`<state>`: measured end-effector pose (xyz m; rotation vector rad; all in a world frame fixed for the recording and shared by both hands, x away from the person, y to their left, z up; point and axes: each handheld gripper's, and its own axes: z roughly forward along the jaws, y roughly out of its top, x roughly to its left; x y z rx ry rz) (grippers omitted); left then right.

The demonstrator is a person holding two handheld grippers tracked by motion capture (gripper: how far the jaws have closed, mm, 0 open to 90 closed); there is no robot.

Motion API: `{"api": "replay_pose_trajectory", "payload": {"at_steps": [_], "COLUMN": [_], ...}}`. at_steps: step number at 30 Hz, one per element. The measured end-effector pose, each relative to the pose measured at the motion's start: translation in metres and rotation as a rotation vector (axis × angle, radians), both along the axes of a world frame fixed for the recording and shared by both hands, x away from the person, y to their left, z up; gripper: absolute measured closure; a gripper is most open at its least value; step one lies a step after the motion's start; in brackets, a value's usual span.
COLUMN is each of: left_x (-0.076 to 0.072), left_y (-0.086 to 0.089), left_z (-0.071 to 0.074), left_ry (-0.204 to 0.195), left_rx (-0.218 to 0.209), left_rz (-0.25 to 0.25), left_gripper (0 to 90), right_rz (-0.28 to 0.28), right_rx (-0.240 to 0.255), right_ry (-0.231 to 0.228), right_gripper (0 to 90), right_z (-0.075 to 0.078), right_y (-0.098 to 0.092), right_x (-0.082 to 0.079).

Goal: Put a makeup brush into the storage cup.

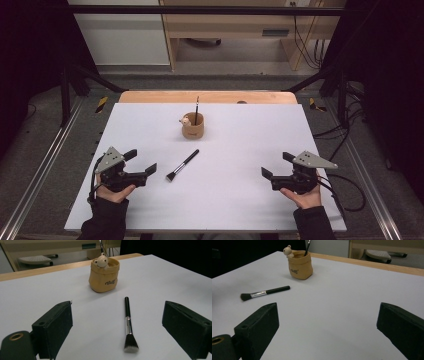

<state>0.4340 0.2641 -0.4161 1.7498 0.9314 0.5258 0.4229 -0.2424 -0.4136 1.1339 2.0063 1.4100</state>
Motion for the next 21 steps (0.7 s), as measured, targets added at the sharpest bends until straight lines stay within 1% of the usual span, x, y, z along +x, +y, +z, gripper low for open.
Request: {"api": "replay_pose_trajectory", "payload": {"at_steps": [2, 5, 6, 18, 21], "left_x": [0.0, 0.0, 0.001, 0.005, 0.005], "left_y": [0.0, -0.002, -0.003, -0.017, -0.019], "left_z": [0.0, 0.0, 0.0, 0.002, 0.003], "left_ry": [0.001, 0.001, 0.002, 0.034, 0.036], "left_rx": [-0.003, 0.007, 0.004, 0.035, 0.044], "left_rz": [0.001, -0.006, -0.006, -0.03, -0.039], "left_gripper": [8.5, 8.5, 8.5, 8.6, 8.6], "right_rz": [0.002, 0.001, 0.0, -0.002, 0.0], "right_rx": [0.0, 0.004, 0.002, -0.005, 0.003], "right_ry": [0.001, -0.001, 0.0, -0.003, -0.005], "right_gripper": [4.8, 4.8, 4.9, 5.0, 5.1], "right_z": [0.0, 0.001, 0.001, 0.001, 0.001], "right_y": [0.0, -0.001, -0.001, -0.001, -0.001], "right_x": [0.0, 0.0, 0.0, -0.001, -0.001]}}
